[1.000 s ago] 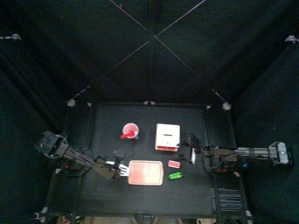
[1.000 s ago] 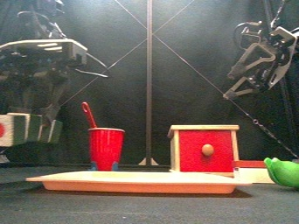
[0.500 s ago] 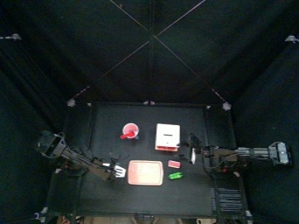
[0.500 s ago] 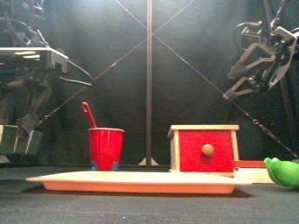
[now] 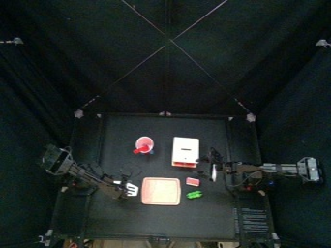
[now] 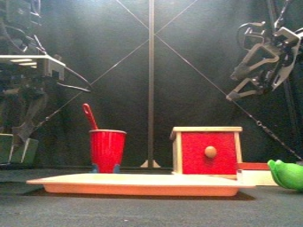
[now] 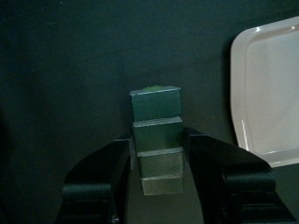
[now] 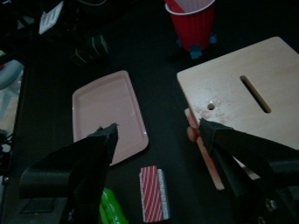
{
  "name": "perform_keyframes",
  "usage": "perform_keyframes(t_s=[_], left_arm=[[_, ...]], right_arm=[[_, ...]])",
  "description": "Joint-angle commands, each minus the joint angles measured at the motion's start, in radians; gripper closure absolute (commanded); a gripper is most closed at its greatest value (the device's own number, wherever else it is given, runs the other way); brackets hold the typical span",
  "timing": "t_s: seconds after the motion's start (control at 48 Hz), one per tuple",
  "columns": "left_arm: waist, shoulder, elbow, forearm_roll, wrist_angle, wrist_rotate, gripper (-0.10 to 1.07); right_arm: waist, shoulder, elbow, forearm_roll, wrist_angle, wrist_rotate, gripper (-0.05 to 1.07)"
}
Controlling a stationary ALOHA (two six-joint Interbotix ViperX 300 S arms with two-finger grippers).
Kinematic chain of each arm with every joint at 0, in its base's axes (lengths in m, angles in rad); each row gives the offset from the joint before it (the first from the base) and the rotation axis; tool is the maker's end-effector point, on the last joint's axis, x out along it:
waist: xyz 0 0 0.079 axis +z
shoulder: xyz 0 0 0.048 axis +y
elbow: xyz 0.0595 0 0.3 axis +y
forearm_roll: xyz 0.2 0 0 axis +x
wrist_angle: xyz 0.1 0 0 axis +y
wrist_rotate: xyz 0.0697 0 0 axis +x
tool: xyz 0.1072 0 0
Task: Place sushi roll left of plate
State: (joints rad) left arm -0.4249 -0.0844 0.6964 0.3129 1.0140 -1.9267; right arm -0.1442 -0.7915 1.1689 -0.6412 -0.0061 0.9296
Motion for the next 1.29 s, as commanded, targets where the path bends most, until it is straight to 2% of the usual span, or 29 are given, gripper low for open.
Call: perform_keyframes(t_s=[0.0,0.208,1.271], left_arm=[[0.002,-0.002,-0.015,0.005,0.0,-0.003,0.19],[0.002,-0.002,-0.018,0.005,0.002,-0.002,0.08],[0.002,0.002,-0.029,0.006,0.008,0.0,0.08]], right_arm=[[-0.003,0.0,-0.009,0.002,-0.005,0.0,0.0],[-0.003,0.0,-0.008,0.002,-0.005,-0.002,0.0],[-0.005,0.0,-0.006,0.002,-0.005,0.0,0.0]])
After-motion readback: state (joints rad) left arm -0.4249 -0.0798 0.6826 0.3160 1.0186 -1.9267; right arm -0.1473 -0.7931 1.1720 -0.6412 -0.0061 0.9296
